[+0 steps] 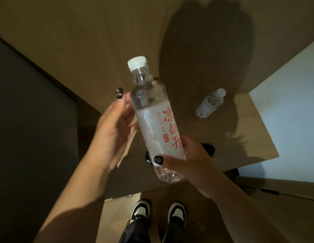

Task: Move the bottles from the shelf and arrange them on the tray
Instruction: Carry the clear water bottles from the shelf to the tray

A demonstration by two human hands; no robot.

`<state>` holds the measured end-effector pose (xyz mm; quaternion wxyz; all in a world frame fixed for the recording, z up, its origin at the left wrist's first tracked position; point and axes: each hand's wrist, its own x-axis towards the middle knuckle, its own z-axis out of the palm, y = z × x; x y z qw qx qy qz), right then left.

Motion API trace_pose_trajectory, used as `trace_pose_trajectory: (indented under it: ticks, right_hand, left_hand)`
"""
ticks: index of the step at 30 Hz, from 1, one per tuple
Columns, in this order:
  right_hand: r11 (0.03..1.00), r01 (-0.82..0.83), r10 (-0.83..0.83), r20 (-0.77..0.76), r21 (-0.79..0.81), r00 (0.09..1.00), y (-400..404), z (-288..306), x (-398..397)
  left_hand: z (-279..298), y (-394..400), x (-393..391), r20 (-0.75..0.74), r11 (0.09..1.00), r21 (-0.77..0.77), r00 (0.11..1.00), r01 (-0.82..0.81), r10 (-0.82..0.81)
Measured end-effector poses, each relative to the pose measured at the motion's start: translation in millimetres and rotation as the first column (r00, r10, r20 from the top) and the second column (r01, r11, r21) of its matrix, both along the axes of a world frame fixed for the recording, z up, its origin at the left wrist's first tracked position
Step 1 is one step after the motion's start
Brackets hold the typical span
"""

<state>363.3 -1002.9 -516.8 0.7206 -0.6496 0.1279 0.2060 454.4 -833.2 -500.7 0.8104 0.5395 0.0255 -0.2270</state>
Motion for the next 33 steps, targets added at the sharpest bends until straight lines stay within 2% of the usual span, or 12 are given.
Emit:
trace_pose_trajectory:
  ticks: [4,6,9,12,15,18,20,22,26,28,31,33]
  right_hand:
    - [0.972,-0.039,0.065,-0.102,0.232,0.993,-8.4,1.3,-8.9]
    - [0.949,-0.032,0.080,-0.143,0.313,0.986,-14.4,0.9,-9.7]
    - [0.960,-0.044,0.097,-0.184,0.276,0.978,-22.2,-0.2,-7.6]
    - [0.987,-0.082,0.110,-0.202,0.141,0.973,-35.9,-3.1,0.3]
    - [0.991,0.012,-0.041,-0.217,-0.134,0.975,-69.4,-11.2,14.9]
    - [0.816,0.253,-0.266,0.051,-0.520,0.963,-102.9,-21.6,34.5]
    - [0.669,0.421,-0.407,0.173,-0.613,0.897,-120.4,-34.0,51.4]
    - [0.539,0.415,-0.378,0.230,-0.733,0.897,-130.8,-53.1,71.3]
    - [0.441,0.445,-0.339,0.314,-0.780,0.887,-139.1,-81.2,108.3]
    - [0.435,0.399,-0.290,0.294,-0.807,0.911,-144.1,-93.3,119.1]
    - [0.506,0.292,-0.228,0.201,-0.812,0.953,-153.1,-111.2,125.6]
    - [0.470,0.238,-0.208,0.155,-0.850,0.966,-157.6,-113.4,124.9]
  left_hand:
    - [-10.1,-26.3,-11.2,-0.100,0.966,-0.204,0.978,0.162,-0.185]
    - [-14.5,-35.6,-13.3,-0.127,0.974,-0.185,0.979,0.134,-0.159]
    - [-21.9,-49.6,-17.4,-0.132,0.975,-0.211,0.986,0.071,-0.100]
    - [-28.0,-62.2,-16.9,-0.123,0.962,-0.275,0.992,-0.005,-0.030]
    - [-28.1,-65.0,-4.6,-0.159,0.952,-0.305,0.987,-0.023,-0.027]
    - [-32.3,-62.1,9.1,-0.185,0.940,-0.340,0.980,0.004,-0.071]
    - [-37.7,-61.4,14.6,-0.202,0.951,-0.308,0.976,0.013,-0.078]
    - [-41.1,-62.4,17.4,-0.251,0.974,-0.227,0.966,-0.003,-0.056]
    - [-42.2,-66.3,12.3,-0.476,0.996,-0.047,0.878,-0.082,0.050]
    - [-44.1,-66.1,10.4,-0.472,0.997,-0.012,0.879,-0.082,0.067]
    - [-46.8,-67.2,8.5,-0.427,0.996,-0.003,0.901,-0.089,0.079]
    - [-48.3,-68.3,6.9,-0.420,0.996,-0.016,0.904,-0.093,0.078]
